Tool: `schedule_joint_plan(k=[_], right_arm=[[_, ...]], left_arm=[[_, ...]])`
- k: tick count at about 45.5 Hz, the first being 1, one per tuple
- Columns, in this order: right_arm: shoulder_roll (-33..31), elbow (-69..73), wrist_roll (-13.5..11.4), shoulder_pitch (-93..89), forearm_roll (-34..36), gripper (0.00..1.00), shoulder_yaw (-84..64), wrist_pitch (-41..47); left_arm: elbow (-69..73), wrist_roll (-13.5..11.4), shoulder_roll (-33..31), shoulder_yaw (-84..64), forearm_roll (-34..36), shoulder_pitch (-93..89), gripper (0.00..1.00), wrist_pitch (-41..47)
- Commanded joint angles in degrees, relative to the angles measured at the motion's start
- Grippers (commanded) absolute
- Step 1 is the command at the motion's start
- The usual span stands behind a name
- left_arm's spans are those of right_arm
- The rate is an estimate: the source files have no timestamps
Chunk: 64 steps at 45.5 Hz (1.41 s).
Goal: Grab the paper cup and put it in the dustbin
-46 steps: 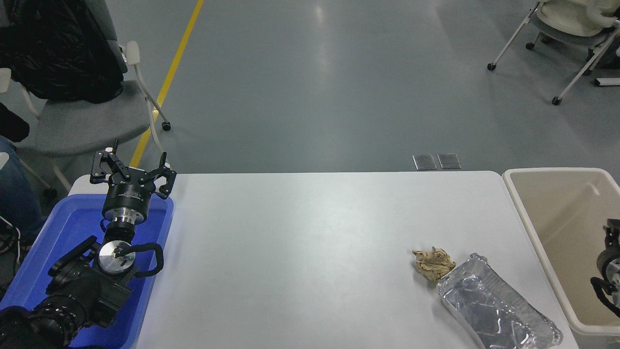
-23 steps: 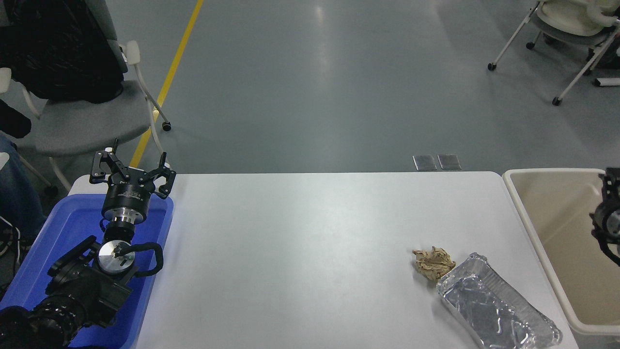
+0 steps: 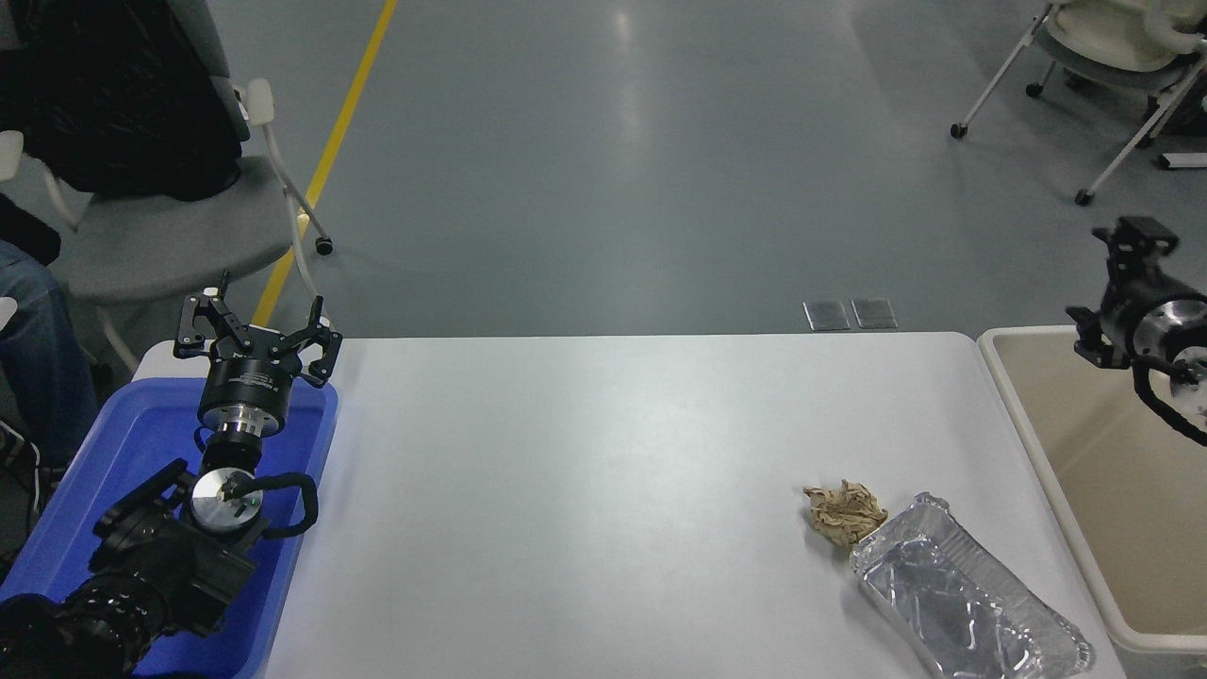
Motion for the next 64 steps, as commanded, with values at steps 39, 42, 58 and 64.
schedule_joint_plan(k=[39, 42, 58, 64], right_arm=[[-1.3, 31.3, 0.0, 34.5, -28.3, 1.00, -41.6, -0.2], [-0.5, 33.4, 0.0, 36.4, -30.4, 1.00, -44.3, -0.2], [6.7, 42.9, 0.1, 49.2, -32.7, 1.00, -60.6, -0.1], [9.7, 44.0, 0.1, 51.0, -32.5, 1.00, -64.3, 0.1]], left_arm=[[0.0, 0.0, 0.0, 0.1, 0.1, 0.0, 0.99, -0.1], [0.0, 0.1, 0.0, 0.1, 0.1, 0.0, 0.99, -0.1], [0.0, 0.0, 0.2, 0.1, 0.1, 0.0, 0.99, -0.1], [0.0, 0.1, 0.0, 0.0, 0.1, 0.0, 0.99, -0.1]])
